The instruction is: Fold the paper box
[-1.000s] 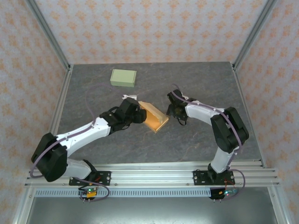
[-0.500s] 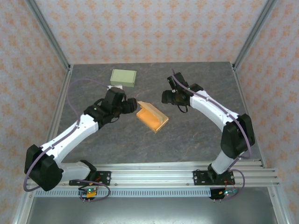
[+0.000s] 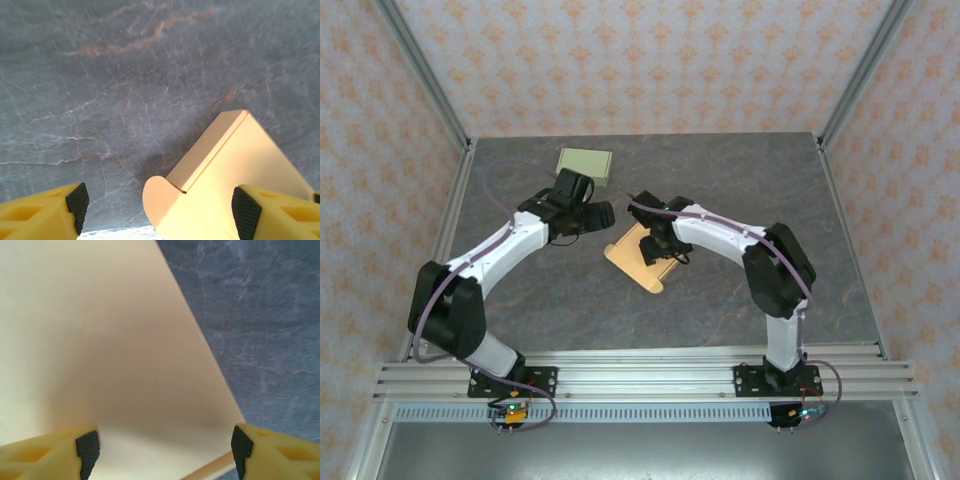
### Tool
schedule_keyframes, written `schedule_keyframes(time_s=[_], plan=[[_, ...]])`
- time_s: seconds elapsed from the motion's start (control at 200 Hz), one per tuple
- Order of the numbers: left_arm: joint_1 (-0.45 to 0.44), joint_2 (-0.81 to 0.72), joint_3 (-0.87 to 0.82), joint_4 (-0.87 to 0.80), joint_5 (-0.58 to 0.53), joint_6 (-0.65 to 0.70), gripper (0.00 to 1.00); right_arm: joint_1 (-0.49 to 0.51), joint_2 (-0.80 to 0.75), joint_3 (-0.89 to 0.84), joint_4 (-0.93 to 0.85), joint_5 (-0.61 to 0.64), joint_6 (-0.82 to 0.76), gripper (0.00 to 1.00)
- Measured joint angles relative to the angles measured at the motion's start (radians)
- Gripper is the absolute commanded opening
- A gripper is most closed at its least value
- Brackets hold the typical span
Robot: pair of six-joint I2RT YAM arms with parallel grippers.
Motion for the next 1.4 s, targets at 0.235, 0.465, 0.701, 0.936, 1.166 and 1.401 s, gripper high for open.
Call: schedule_keyframes(time_s=[0.235, 0.465, 0.701, 0.936, 1.166, 1.401], plan=[[-0.007, 0.15, 0.002, 0.061, 0.061, 0.035, 0.7, 0.001, -0.012, -0.006, 0.013, 0.064, -0.013, 0.76], [-0.04, 0.216, 0.004, 0.148, 0.079, 0.035, 0.65, -0.042, -0.178, -0.102, 0.08, 0.061, 0.024, 0.76], [-0.042, 0.233, 0.01, 0.189, 0.089, 0.014, 0.61, -0.185, -0.402, -0.24, 0.171, -0.034, 0.345, 0.78], [-0.063, 0.217, -0.037, 0.256, 0.069, -0.042, 0.61, -0.18, -0.494, -0.549, 0.415, -0.265, 0.718, 0.81], [-0.076, 0.139, -0.148, 0.308, 0.06, -0.145, 0.6, -0.181, -0.423, -0.565, 0.572, -0.372, 0.741, 0.79], [-0.135, 0.048, -0.245, 0.288, 0.045, -0.214, 0.61, -0.192, -0.326, -0.51, 0.66, -0.418, 0.671, 0.78]])
